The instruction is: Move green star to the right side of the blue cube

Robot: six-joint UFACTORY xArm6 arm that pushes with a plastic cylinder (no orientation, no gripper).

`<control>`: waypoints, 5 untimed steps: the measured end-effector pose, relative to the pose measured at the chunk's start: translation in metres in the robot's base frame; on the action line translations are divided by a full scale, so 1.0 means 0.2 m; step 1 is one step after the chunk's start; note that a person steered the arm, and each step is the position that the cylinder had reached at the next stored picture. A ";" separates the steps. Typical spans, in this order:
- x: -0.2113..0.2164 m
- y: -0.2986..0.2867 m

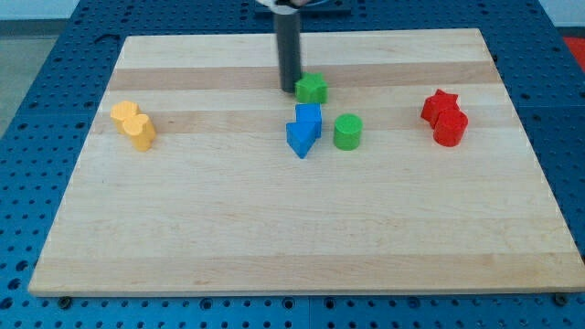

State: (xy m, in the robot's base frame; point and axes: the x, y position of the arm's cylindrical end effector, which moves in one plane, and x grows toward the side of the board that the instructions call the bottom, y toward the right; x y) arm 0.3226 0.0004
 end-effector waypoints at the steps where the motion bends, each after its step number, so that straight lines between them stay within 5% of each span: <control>1: 0.03 0.22; 3: -0.14 0.26; 5: -0.04 0.53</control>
State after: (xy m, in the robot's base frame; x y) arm 0.3147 0.1058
